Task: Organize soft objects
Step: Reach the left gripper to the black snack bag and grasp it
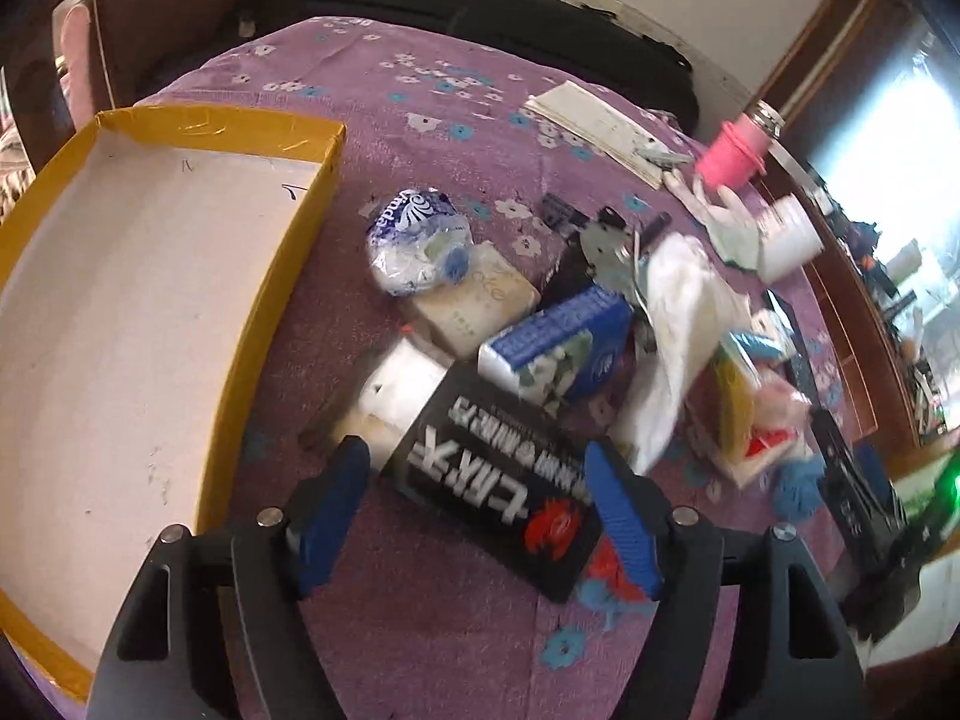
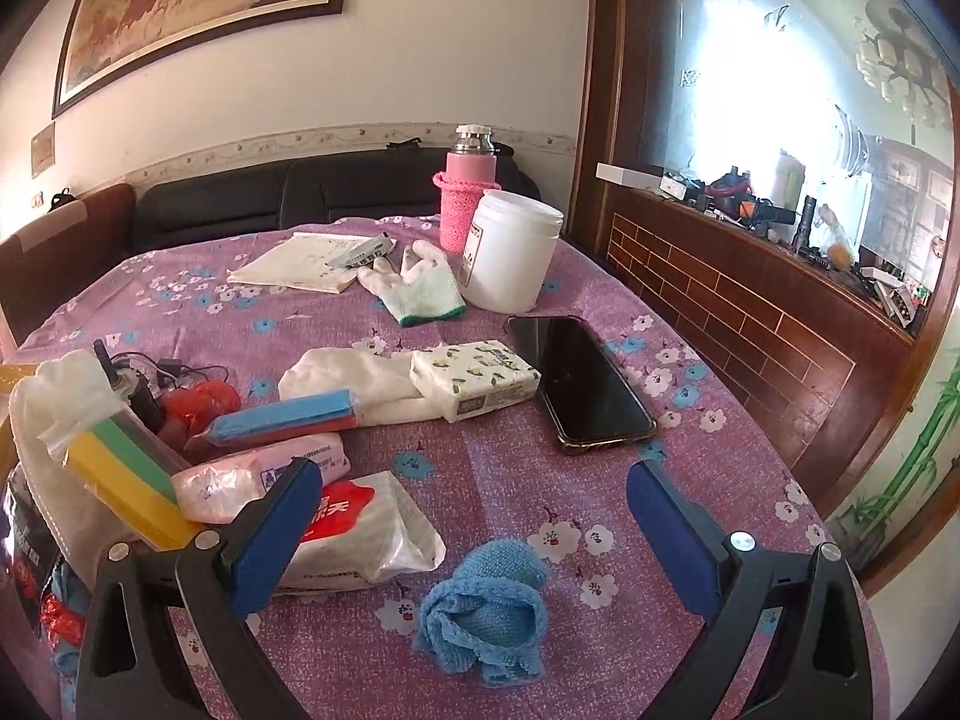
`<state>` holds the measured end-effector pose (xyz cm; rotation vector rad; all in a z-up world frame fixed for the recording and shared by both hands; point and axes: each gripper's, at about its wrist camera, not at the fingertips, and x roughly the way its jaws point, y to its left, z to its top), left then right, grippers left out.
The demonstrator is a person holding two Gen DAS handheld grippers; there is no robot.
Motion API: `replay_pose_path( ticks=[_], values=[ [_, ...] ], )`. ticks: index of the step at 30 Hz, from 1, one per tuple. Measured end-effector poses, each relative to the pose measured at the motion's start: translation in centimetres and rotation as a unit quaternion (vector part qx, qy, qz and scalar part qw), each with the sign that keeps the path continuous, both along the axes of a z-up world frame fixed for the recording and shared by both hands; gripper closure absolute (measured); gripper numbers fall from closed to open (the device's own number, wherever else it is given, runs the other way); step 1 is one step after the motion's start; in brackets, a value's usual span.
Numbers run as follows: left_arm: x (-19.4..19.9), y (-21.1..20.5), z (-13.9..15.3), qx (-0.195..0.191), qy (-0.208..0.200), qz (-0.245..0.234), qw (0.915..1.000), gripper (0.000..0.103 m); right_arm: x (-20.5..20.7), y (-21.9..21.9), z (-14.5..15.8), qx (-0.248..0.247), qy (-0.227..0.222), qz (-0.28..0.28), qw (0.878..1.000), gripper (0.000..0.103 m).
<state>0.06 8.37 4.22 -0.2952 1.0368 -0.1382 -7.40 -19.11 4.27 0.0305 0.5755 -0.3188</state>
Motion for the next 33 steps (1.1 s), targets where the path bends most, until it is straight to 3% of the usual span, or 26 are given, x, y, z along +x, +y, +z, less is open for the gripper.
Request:
replay_pose_path(
  ticks=[7, 12, 18, 19, 21, 23, 25, 26, 28, 31, 33],
  values=[
    [1.7, -2.4, -0.3, 0.052, -0.015, 0.001, 0.9985, 0.016, 0.0, 0.2, 0.0, -0.001, -0.001, 0.004, 1.000, 0.001],
    [1.7, -3.4, -1.1, 0.095, -0.028, -0.006, 0.9950, 0.015, 0.1, 0.2, -0.1, -0.001, 0.003, 0.007, 1.000, 0.001],
    [-1.4, -3.4, -0.1, 0.105, -0.064, -0.067, 0.9902, 0.055, 0.4, 0.4, -0.5, -0.009, 0.013, 0.008, 1.000, 0.001],
    [-1.8, -3.3, 0.1, 0.098, -0.064, -0.077, 0.9901, 0.063, 0.5, 0.5, -0.5, -0.010, 0.014, 0.007, 1.000, 0.001],
    [-3.0, -2.7, 0.5, 0.063, -0.061, -0.112, 0.9898, 0.068, 0.5, 0.6, -0.5, -0.014, 0.015, 0.008, 1.000, 0.001],
    [-4.5, -2.5, 0.6, 0.049, -0.057, -0.154, 0.9852, 0.068, 0.5, 0.7, -0.6, -0.020, 0.017, 0.007, 1.000, 0.001],
    [-5.9, -2.2, 0.8, 0.053, -0.060, -0.163, 0.9834, 0.064, 0.6, 0.9, -0.7, -0.026, 0.020, 0.007, 0.999, 0.001],
    [-6.2, -2.0, 0.8, 0.048, -0.059, -0.162, 0.9839, 0.061, 0.7, 1.1, -0.8, -0.031, 0.022, 0.009, 0.999, 0.001],
    [-6.5, -1.1, 0.7, 0.033, -0.049, -0.150, 0.9869, 0.044, 0.8, 1.4, -0.9, -0.035, 0.024, 0.017, 0.999, 0.001],
    [-6.4, 0.2, 0.4, 0.019, -0.039, -0.124, 0.9913, 0.040, -0.3, 2.0, 0.1, -0.014, 0.025, 0.046, 0.999, 0.001],
    [-5.8, 1.2, 0.0, -0.005, -0.027, -0.106, 0.9940, 0.037, -2.2, 3.2, 1.1, 0.011, 0.021, 0.099, 0.995, 0.001]
  ],
)
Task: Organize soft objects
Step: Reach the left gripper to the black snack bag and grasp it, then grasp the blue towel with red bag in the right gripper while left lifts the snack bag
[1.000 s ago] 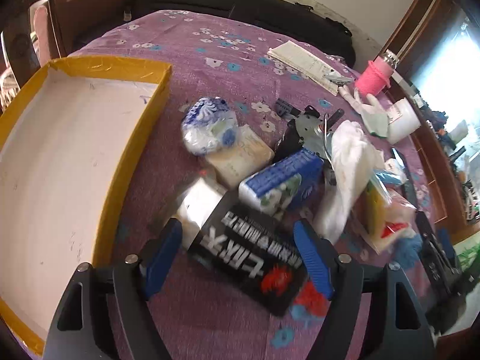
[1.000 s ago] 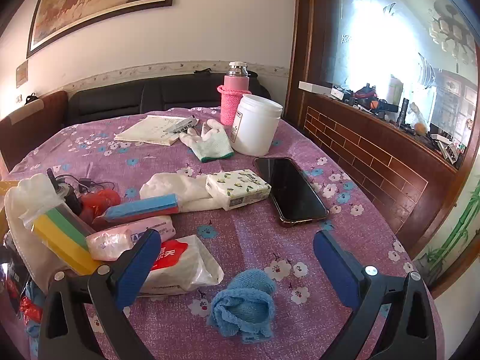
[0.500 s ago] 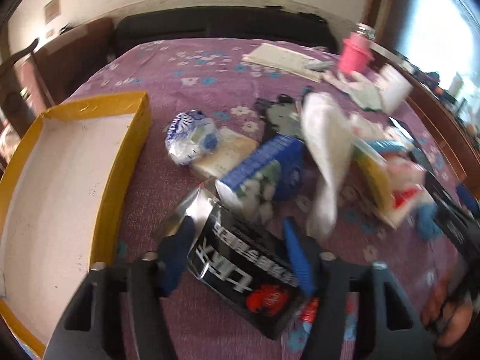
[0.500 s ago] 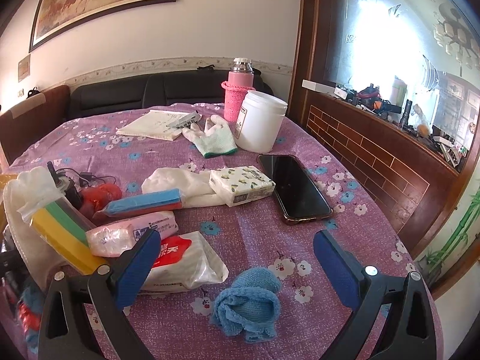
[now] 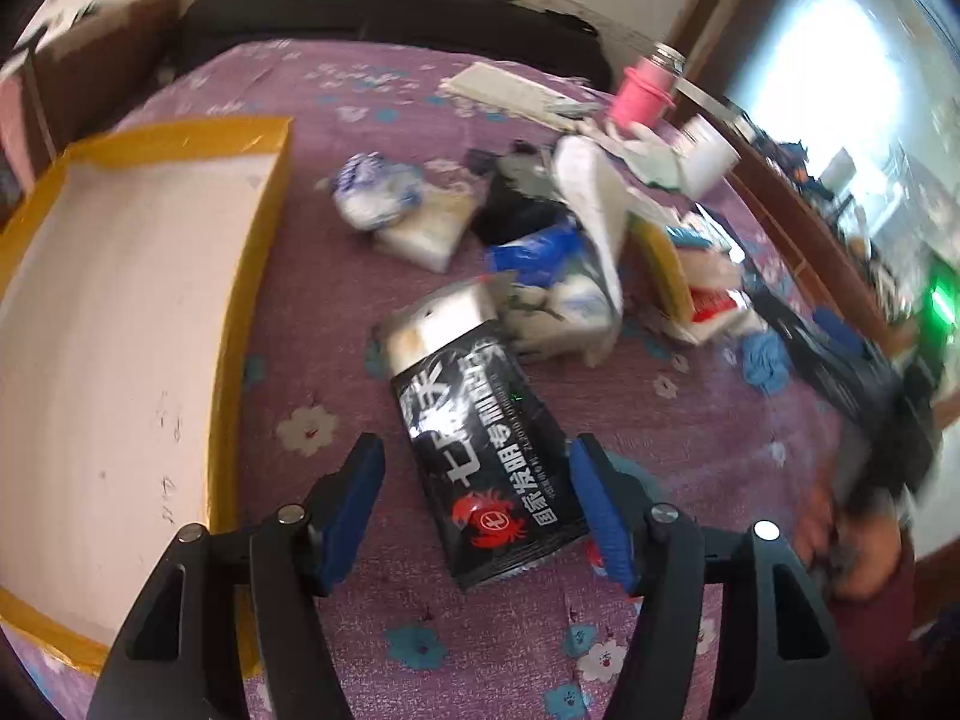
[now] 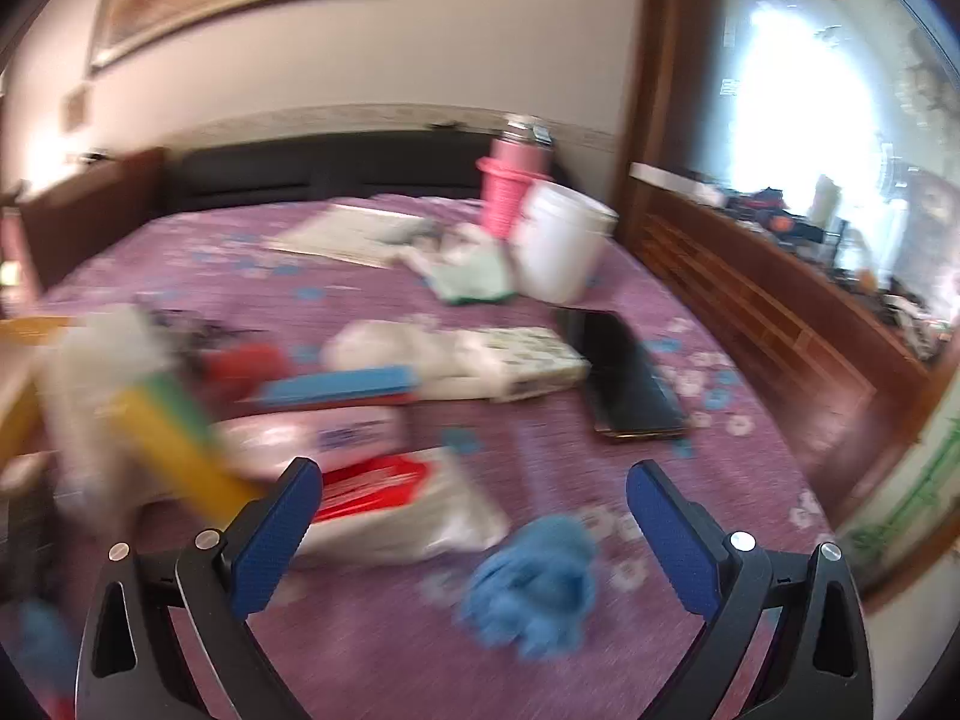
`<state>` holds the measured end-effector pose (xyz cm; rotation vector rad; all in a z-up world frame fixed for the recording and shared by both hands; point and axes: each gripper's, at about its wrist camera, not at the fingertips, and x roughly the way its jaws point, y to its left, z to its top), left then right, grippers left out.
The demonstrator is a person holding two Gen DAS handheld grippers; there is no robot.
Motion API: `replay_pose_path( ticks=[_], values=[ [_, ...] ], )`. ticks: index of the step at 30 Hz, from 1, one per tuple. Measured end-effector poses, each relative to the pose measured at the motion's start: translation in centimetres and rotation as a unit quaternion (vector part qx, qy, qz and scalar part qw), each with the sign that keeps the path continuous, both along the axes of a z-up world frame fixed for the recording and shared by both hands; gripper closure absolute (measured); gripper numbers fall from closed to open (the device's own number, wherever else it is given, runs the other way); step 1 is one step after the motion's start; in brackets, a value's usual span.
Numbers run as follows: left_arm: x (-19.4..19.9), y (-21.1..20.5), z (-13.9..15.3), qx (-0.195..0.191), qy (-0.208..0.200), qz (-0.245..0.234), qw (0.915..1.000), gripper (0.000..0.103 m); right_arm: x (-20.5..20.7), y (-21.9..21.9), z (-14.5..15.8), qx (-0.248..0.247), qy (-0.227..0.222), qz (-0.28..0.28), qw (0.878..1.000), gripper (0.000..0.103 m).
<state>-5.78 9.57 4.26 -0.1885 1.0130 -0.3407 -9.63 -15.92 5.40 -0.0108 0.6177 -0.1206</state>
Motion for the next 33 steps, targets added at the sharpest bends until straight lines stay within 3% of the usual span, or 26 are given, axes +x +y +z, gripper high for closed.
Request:
replay_pose_path(
  ticks=[4, 8, 9, 11, 14, 15, 16, 19, 25, 28, 29, 30, 33],
  values=[
    [1.8, 0.3, 0.2, -0.045, 0.005, 0.028, 0.9986, 0.027, -2.9, 3.6, 0.2, 0.065, 0.058, 0.169, 0.982, 0.001],
    [4.0, -1.0, -1.2, -0.043, 0.035, 0.030, 0.9980, 0.027, -4.1, 7.1, -1.2, 0.067, 0.107, 0.259, 0.958, 0.000],
    [4.4, -1.5, -2.0, -0.036, 0.054, 0.024, 0.9976, 0.027, -4.2, 7.8, -1.5, 0.061, 0.111, 0.266, 0.956, 0.000],
    [4.2, -2.7, -2.0, -0.006, 0.035, 0.018, 0.9992, 0.025, -4.1, 8.8, -1.9, 0.049, 0.117, 0.272, 0.954, 0.000],
    [3.8, -3.4, -2.1, 0.006, 0.031, 0.009, 0.9995, 0.025, -3.4, 9.3, -2.5, 0.050, 0.128, 0.276, 0.951, 0.000],
    [3.7, -3.4, -2.0, 0.009, 0.027, 0.008, 0.9996, 0.031, -3.0, 9.4, -2.6, 0.049, 0.132, 0.276, 0.951, 0.001],
    [3.5, -3.3, -2.0, 0.012, 0.023, 0.005, 0.9997, 0.052, -2.8, 9.6, -2.8, 0.047, 0.135, 0.278, 0.950, 0.001],
    [3.0, -2.8, -2.0, -0.011, 0.025, -0.005, 0.9996, 0.059, -2.4, 10.1, -3.1, 0.046, 0.146, 0.281, 0.947, 0.007],
    [1.0, -0.6, -0.4, -0.072, 0.015, -0.002, 0.9973, 0.061, -1.5, 12.0, -3.9, 0.045, 0.163, 0.286, 0.943, 0.023],
    [0.2, 0.5, 1.0, -0.084, -0.001, 0.001, 0.9964, 0.060, -1.2, 12.4, -4.4, 0.043, 0.175, 0.284, 0.942, 0.040],
    [-0.3, 1.2, 1.6, -0.089, -0.009, 0.003, 0.9960, 0.060, -1.0, 12.3, -4.7, 0.050, 0.184, 0.279, 0.941, 0.059],
    [-0.4, 1.6, 2.1, -0.091, -0.014, 0.004, 0.9957, 0.060, -0.9, 12.2, -4.7, 0.055, 0.187, 0.276, 0.941, 0.068],
    [-1.0, 4.0, 4.2, -0.100, -0.038, 0.015, 0.9942, 0.060, -1.2, 11.6, -3.9, 0.070, 0.189, 0.272, 0.941, 0.068]
  ],
)
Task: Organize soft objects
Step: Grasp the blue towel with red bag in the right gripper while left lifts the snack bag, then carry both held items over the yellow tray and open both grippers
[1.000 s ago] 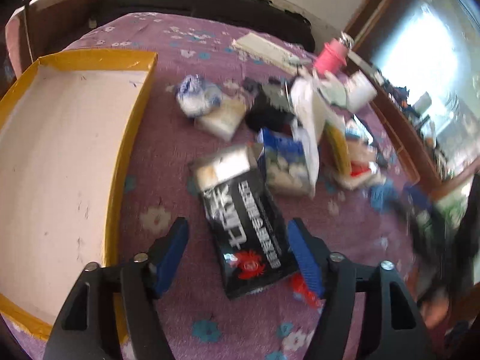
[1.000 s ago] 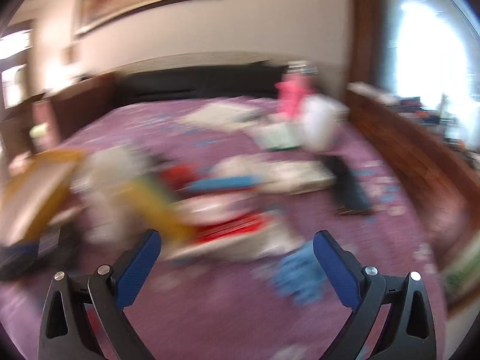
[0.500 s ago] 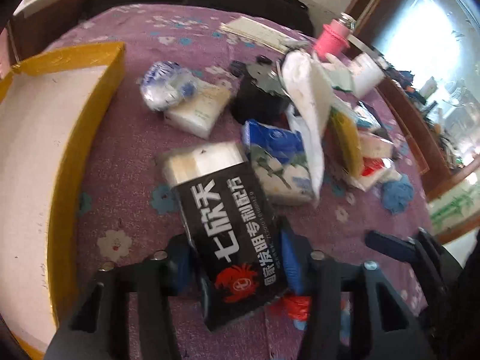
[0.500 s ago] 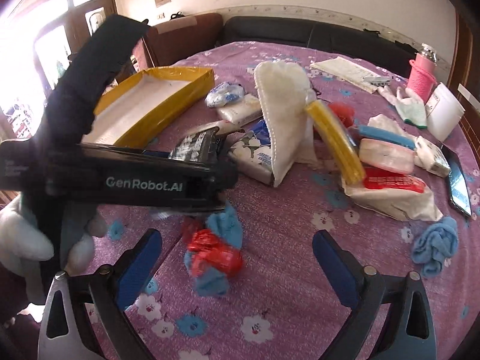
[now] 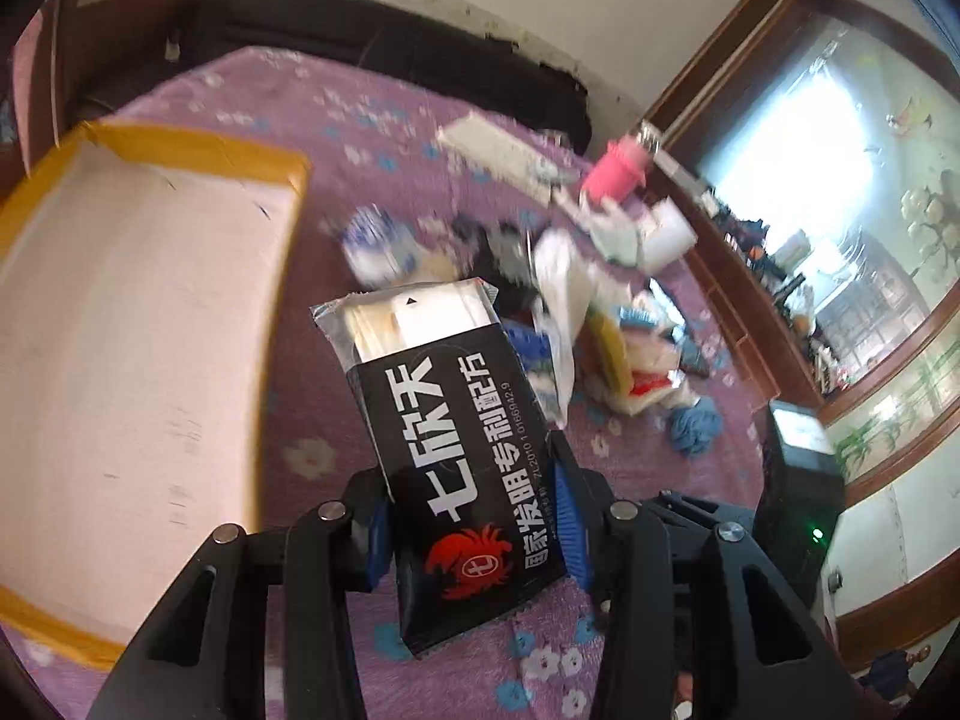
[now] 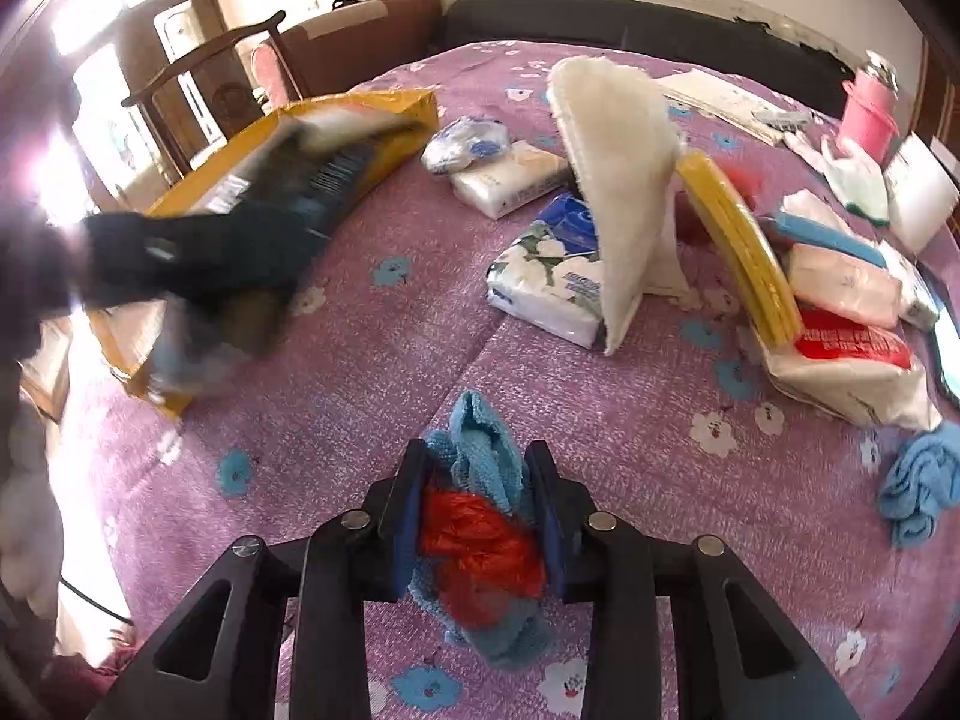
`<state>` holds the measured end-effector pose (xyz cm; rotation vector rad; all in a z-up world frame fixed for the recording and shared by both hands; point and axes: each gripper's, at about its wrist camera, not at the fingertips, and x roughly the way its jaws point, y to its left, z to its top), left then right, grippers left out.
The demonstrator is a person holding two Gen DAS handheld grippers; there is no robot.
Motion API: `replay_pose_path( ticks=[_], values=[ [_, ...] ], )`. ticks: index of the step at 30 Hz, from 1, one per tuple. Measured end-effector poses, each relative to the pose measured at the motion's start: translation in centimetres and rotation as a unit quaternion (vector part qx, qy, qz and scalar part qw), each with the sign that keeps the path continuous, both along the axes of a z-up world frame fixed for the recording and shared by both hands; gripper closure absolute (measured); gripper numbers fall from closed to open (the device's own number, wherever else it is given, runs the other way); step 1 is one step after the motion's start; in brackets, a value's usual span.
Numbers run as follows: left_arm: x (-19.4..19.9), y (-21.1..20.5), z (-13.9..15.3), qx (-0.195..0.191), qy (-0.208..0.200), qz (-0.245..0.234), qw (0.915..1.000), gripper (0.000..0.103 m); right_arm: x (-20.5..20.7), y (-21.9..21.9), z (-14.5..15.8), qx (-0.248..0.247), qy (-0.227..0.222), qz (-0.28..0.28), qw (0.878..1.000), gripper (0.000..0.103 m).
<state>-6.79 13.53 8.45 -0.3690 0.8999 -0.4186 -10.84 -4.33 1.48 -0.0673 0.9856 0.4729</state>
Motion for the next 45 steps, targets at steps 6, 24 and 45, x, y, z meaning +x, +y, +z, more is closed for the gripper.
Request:
replay_pose_path(
  ticks=[6, 24, 45],
  values=[
    [0.6, 5.4, 4.3, 0.005, -0.033, 0.033, 0.9989, 0.060, -0.1, 0.1, 6.2, 0.070, -0.016, 0.014, 0.997, 0.068],
    [16.6, 15.7, -2.1, -0.020, 0.043, 0.105, 0.9933, 0.060, 19.3, 13.9, 5.8, 0.164, 0.082, -0.012, 0.983, 0.067],
    [10.8, 15.1, 2.8, -0.012, 0.001, 0.138, 0.9904, 0.028, 16.3, 6.9, 10.7, 0.122, -0.035, -0.040, 0.991, 0.027]
  ],
)
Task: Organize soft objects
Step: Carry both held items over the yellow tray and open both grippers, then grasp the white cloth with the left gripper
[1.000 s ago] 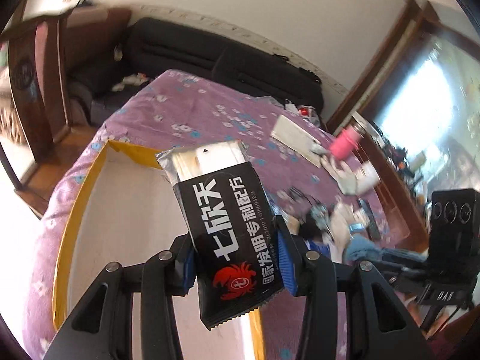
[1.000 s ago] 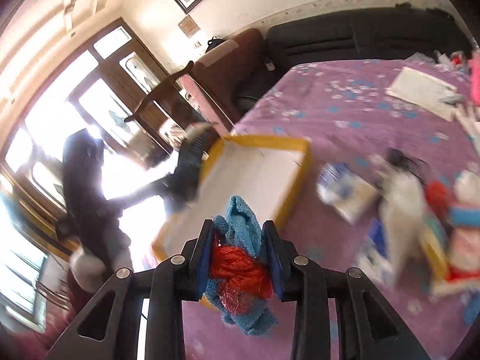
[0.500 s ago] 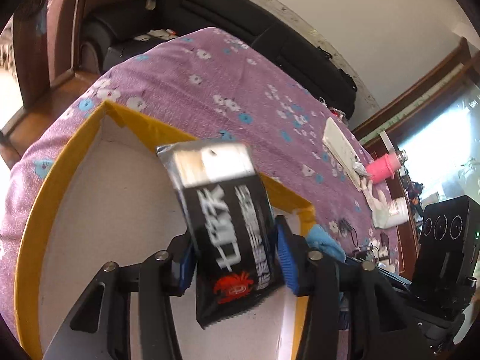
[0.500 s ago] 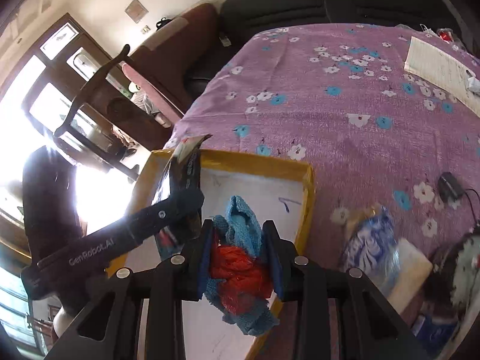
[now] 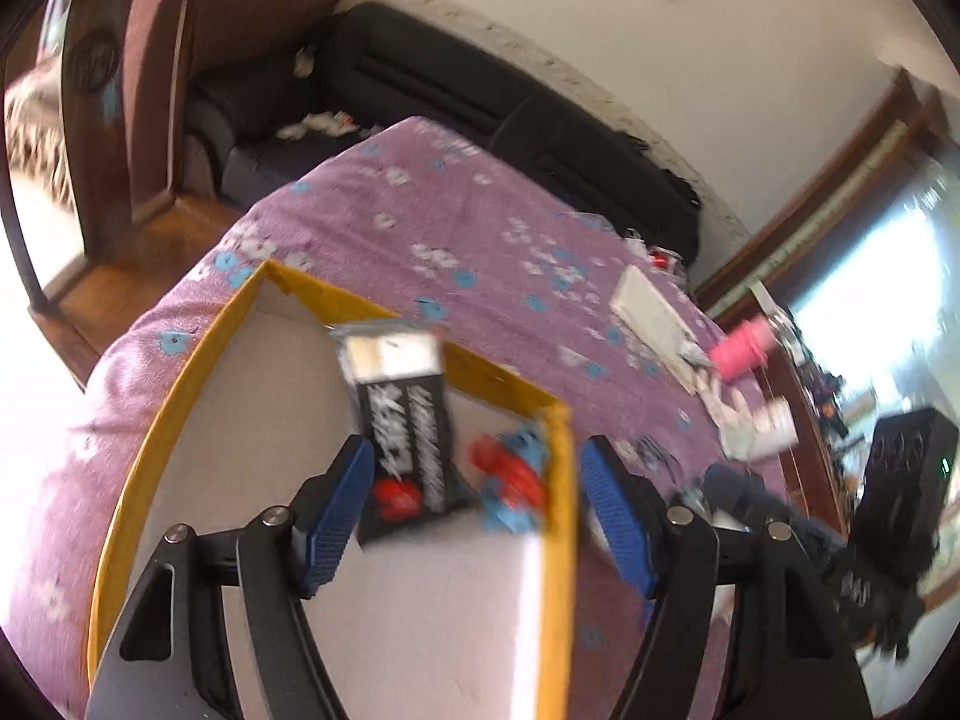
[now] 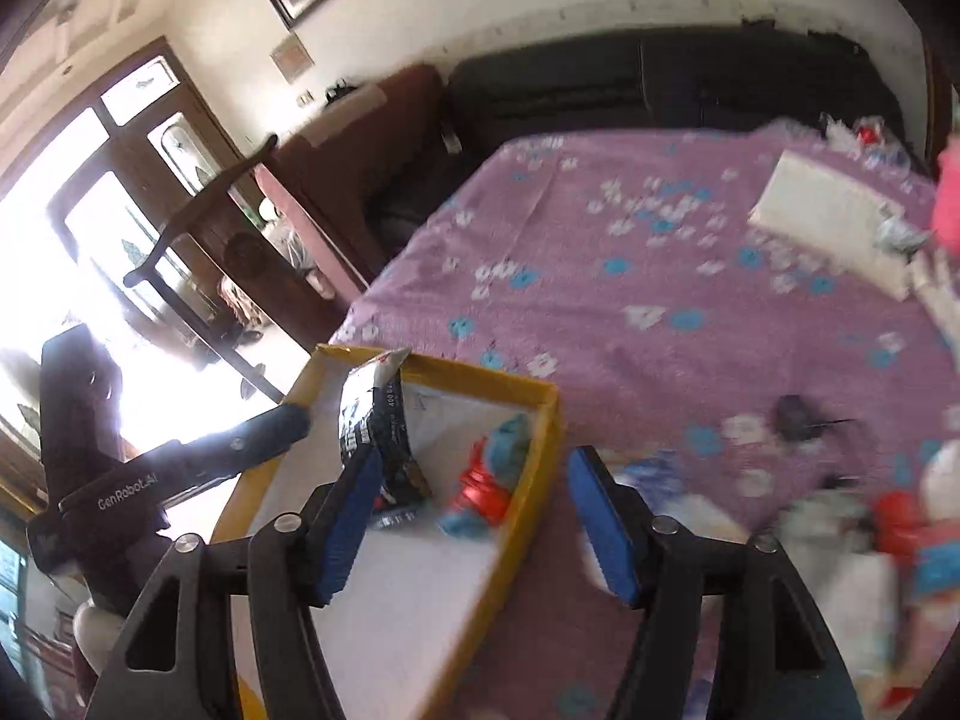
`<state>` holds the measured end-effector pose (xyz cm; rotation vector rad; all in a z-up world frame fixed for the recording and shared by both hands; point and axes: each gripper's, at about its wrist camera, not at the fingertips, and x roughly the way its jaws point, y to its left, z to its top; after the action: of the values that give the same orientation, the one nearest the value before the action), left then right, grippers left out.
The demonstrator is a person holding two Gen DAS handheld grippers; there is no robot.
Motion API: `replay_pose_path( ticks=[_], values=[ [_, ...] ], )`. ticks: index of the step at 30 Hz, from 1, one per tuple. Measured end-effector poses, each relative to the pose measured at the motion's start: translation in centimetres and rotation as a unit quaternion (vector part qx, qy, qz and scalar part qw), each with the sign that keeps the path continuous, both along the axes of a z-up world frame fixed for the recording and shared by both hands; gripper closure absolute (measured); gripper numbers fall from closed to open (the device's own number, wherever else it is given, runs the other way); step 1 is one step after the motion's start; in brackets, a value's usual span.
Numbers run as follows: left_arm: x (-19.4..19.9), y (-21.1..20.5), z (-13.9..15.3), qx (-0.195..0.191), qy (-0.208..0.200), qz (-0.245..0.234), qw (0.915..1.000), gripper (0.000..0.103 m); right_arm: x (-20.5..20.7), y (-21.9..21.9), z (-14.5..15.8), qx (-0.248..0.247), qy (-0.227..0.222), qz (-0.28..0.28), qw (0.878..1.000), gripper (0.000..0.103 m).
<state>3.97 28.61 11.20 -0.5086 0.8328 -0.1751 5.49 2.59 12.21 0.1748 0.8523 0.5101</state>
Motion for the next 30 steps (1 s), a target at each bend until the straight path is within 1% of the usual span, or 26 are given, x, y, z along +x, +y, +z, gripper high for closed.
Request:
replay_pose_path(
  ticks=[1, 2, 3, 5, 7, 9, 12, 13, 14, 15, 16, 18, 19, 20, 21, 22, 24, 25, 27, 28, 30],
  values=[
    [-1.2, -0.7, 0.7, 0.003, -0.010, -0.007, 0.9999, 0.023, -0.6, -1.5, 0.5, -0.008, -0.011, -0.011, 1.000, 0.024],
    [-2.9, -1.8, 1.5, 0.004, -0.024, -0.017, 0.9996, 0.021, -1.3, -3.6, 1.0, -0.020, -0.022, -0.030, 0.999, 0.020],
    [-3.9, -2.4, 1.9, 0.007, -0.032, -0.023, 0.9992, 0.018, -1.6, -5.3, 1.2, -0.033, -0.028, -0.050, 0.998, 0.016],
    [-6.6, -4.8, 2.6, 0.025, -0.051, -0.045, 0.9974, 0.017, -1.9, -8.9, 0.9, -0.066, -0.027, -0.096, 0.993, 0.015],
    [-8.3, -6.7, 2.6, 0.043, -0.062, -0.061, 0.9953, 0.016, -1.5, -11.2, 0.1, -0.073, -0.005, -0.118, 0.990, 0.016],
    [-9.9, -8.8, 2.2, 0.064, -0.067, -0.075, 0.9928, 0.016, -0.8, -13.0, -1.5, -0.059, 0.030, -0.128, 0.990, 0.016],
    [-10.8, -10.5, 1.2, 0.059, -0.056, -0.090, 0.9926, 0.016, 0.5, -13.6, -3.5, -0.030, 0.064, -0.128, 0.989, 0.016],
    [-10.9, -10.8, 0.9, 0.056, -0.050, -0.094, 0.9928, 0.016, 0.8, -13.5, -4.1, -0.015, 0.073, -0.124, 0.990, 0.016],
    [-11.1, -11.1, 0.6, 0.055, -0.042, -0.095, 0.9930, 0.016, 1.1, -13.3, -4.8, 0.013, 0.088, -0.110, 0.990, 0.020],
    [-11.3, -11.3, 0.4, 0.056, -0.039, -0.096, 0.9930, 0.016, 0.9, -12.9, -5.2, 0.032, 0.099, -0.095, 0.990, 0.030],
    [-11.6, -11.4, 0.4, 0.059, -0.039, -0.096, 0.9929, 0.016, 0.6, -12.2, -5.6, 0.053, 0.111, -0.067, 0.990, 0.034],
    [-12.1, -11.3, 0.5, 0.066, -0.042, -0.096, 0.9922, 0.016, -0.8, -10.8, -5.4, 0.051, 0.102, -0.021, 0.993, 0.034],
    [-12.2, -11.3, 0.6, 0.070, -0.044, -0.095, 0.9921, 0.016, -1.6, -10.2, -5.5, 0.065, 0.111, 0.022, 0.991, 0.034],
    [-12.2, -11.2, 0.6, 0.070, -0.045, -0.094, 0.9921, 0.016, -2.8, -9.2, -5.9, 0.101, 0.139, 0.089, 0.981, 0.034],
    [-12.1, -11.2, 0.6, 0.071, -0.046, -0.093, 0.9921, 0.016, -3.9, -8.5, -6.3, 0.110, 0.154, 0.124, 0.974, 0.034],
    [-12.0, -11.2, 0.5, 0.070, -0.046, -0.092, 0.9922, 0.016, -5.2, -7.7, -6.7, 0.103, 0.166, 0.155, 0.969, 0.034],
    [-11.6, -11.5, 0.2, 0.067, -0.040, -0.095, 0.9925, 0.016, -8.2, -6.5, -7.3, 0.067, 0.168, 0.194, 0.964, 0.034],
    [-11.5, -11.8, 0.0, 0.067, -0.037, -0.098, 0.9922, 0.016, -9.3, -6.6, -7.4, 0.056, 0.161, 0.201, 0.965, 0.034],
    [-11.1, -12.8, -0.5, 0.076, -0.029, -0.109, 0.9907, 0.016, -11.5, -8.0, -6.8, 0.047, 0.136, 0.188, 0.971, 0.034],
    [-10.8, -13.2, -0.6, 0.077, -0.025, -0.115, 0.9901, 0.016, -12.1, -9.0, -6.5, 0.044, 0.125, 0.172, 0.976, 0.034],
    [-9.6, -14.2, -1.1, 0.074, -0.016, -0.125, 0.9893, 0.016, -13.1, -11.6, -5.6, 0.025, 0.092, 0.117, 0.988, 0.027]
  ],
)
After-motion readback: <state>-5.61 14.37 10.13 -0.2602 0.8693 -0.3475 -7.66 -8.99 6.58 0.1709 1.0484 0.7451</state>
